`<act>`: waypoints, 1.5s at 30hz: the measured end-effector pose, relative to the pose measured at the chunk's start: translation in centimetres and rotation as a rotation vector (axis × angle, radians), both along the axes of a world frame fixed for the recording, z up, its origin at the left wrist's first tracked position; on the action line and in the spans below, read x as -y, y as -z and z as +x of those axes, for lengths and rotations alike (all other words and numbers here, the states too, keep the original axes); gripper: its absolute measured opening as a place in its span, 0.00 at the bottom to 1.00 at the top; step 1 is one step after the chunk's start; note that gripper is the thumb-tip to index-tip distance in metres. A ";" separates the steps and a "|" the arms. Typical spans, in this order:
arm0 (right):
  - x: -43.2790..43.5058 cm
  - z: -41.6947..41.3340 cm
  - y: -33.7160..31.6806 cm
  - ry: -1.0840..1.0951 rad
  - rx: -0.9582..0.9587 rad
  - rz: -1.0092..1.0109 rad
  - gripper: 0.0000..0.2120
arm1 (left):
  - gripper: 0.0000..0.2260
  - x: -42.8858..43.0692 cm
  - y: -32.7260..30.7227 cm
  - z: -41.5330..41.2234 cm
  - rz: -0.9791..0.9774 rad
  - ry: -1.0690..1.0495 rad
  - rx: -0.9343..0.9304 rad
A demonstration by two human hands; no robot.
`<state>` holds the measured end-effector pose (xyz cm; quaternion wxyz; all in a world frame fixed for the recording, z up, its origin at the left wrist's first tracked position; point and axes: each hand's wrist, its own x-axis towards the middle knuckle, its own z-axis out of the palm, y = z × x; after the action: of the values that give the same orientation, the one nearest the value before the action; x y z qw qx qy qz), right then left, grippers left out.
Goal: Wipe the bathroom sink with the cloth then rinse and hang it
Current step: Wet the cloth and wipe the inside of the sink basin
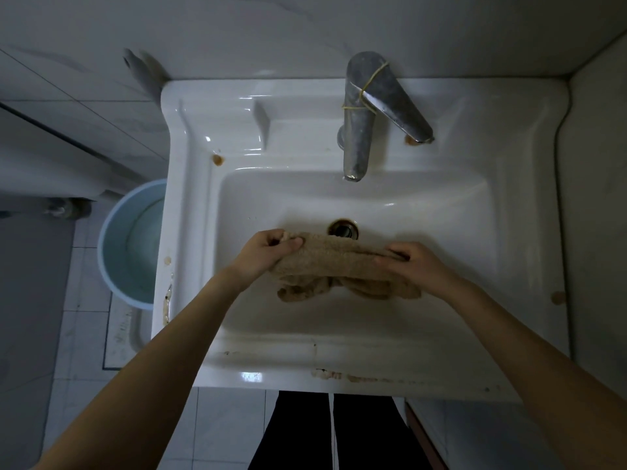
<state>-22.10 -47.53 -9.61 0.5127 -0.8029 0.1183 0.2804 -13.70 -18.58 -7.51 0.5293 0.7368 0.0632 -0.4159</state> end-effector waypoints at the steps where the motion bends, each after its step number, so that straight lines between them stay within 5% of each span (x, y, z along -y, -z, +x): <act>1: 0.3 0.1 -0.1 0.061 -0.005 0.053 0.13 | 0.18 0.0 0.0 0.1 -0.007 -0.031 -0.029; 5: 1.4 0.9 -1.2 0.299 -0.018 0.193 0.11 | 0.11 0.0 -1.1 1.2 -0.112 -0.175 -0.116; 11: 1.5 3.3 -4.8 0.507 0.123 0.157 0.13 | 0.21 1.7 -4.9 2.9 -0.119 -0.220 0.041; 15: 2.0 4.4 -8.3 0.574 0.174 0.234 0.21 | 0.13 2.7 -8.3 4.1 -0.209 -0.250 0.129; 19: 3.0 4.0 -10.8 0.505 0.260 0.235 0.06 | 0.11 2.6 -9.9 3.7 -0.293 -0.209 0.182; 23: 3.1 1.1 -8.6 0.424 0.226 0.090 0.05 | 0.13 1.3 -7.2 0.5 -0.110 -0.090 0.226; 30: 2.2 -3.7 -1.9 0.002 -0.117 -0.139 0.10 | 0.12 -0.7 1.2 -3.8 0.337 0.360 0.104; 38: 3.9 0.2 1.5 0.074 0.153 -0.330 0.07 | 0.10 1.9 2.4 0.8 0.341 0.211 0.407; 41: 4.1 3.1 3.7 0.151 0.285 -0.420 0.06 | 0.08 3.4 3.9 2.7 0.470 0.189 0.536; 45: 2.4 3.9 4.1 0.109 0.426 -0.569 0.12 | 0.19 4.5 4.2 2.3 0.757 0.231 0.719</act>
<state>-18.23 -49.93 -13.74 0.2961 -0.9463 0.1248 0.0349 -11.41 -23.10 -11.68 0.1655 0.9743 -0.0581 -0.1411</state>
